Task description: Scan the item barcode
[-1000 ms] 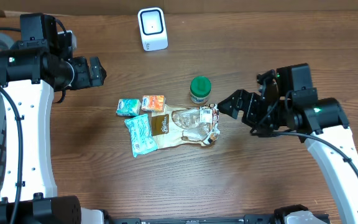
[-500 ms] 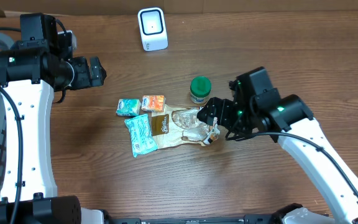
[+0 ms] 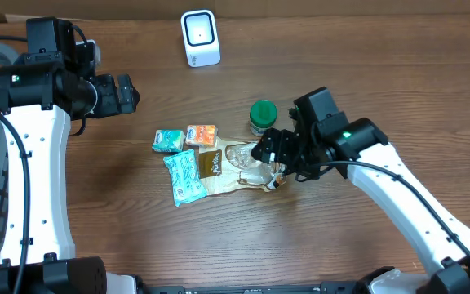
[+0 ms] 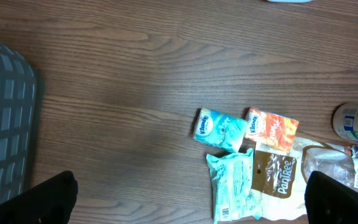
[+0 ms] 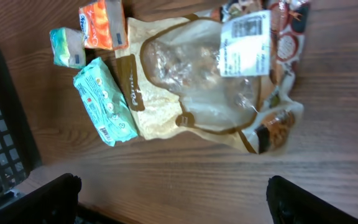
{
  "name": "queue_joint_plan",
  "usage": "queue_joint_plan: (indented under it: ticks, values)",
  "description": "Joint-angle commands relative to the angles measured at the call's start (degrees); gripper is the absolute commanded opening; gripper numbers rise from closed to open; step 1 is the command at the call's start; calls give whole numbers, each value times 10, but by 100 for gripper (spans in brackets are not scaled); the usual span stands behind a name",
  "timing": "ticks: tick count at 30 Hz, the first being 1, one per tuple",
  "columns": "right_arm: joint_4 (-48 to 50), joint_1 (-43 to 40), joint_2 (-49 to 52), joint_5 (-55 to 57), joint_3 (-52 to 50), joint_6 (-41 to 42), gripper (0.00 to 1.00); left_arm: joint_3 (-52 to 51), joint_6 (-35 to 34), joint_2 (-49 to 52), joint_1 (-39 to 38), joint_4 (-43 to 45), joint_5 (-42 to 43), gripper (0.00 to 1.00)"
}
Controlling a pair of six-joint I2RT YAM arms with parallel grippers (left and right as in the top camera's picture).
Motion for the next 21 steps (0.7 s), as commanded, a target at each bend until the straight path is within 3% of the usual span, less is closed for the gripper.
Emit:
queue_joint_plan:
  ticks: [1,11,21]
  values:
    - [32,29,20,6,14,22,92,13,7,-7,-3,0,4,99]
    - [214,121,114,42,14,134,84,13,7,-7,-3,0,4,99]
    - [311,180,205,54,14,135,84,13,7,-7,-3,0,4,100]
